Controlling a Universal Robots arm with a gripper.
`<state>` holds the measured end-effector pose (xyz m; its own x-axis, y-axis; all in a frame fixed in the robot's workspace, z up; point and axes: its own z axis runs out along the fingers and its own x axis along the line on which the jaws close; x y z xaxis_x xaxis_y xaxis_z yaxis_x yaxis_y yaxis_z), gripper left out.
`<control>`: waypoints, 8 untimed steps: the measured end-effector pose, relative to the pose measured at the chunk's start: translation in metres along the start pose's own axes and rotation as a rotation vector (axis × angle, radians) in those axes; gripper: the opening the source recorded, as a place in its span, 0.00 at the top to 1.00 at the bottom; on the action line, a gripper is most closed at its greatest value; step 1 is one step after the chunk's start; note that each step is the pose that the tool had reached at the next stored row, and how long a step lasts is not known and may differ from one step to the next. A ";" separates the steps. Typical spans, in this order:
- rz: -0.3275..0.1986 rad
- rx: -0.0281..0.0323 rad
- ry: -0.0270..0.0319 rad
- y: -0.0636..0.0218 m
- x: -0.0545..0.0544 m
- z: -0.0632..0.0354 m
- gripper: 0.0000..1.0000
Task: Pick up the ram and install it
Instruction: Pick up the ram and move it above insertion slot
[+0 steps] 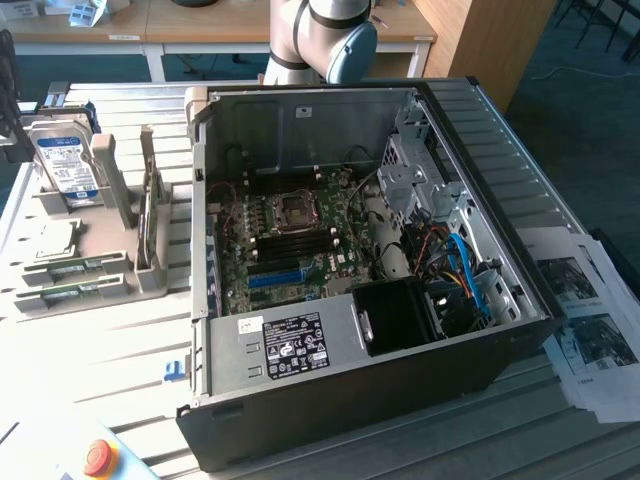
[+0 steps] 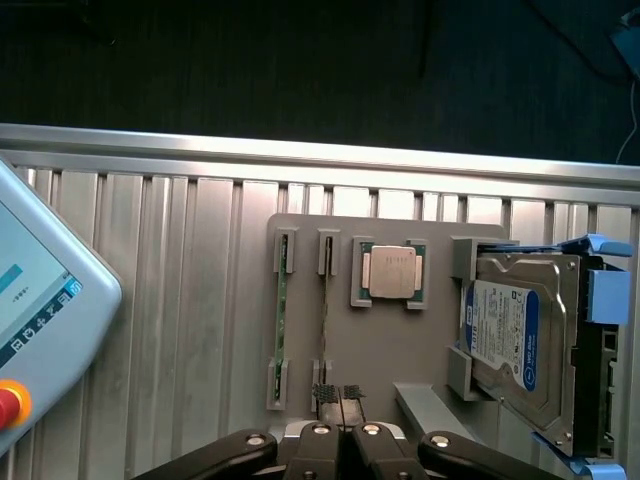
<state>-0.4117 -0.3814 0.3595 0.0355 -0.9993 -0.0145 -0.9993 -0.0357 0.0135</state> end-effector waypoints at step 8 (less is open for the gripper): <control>0.000 0.0001 0.0000 0.0000 0.000 0.0000 0.90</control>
<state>-0.4117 -0.3814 0.3594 0.0355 -0.9993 -0.0145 -0.9993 -0.0357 0.0135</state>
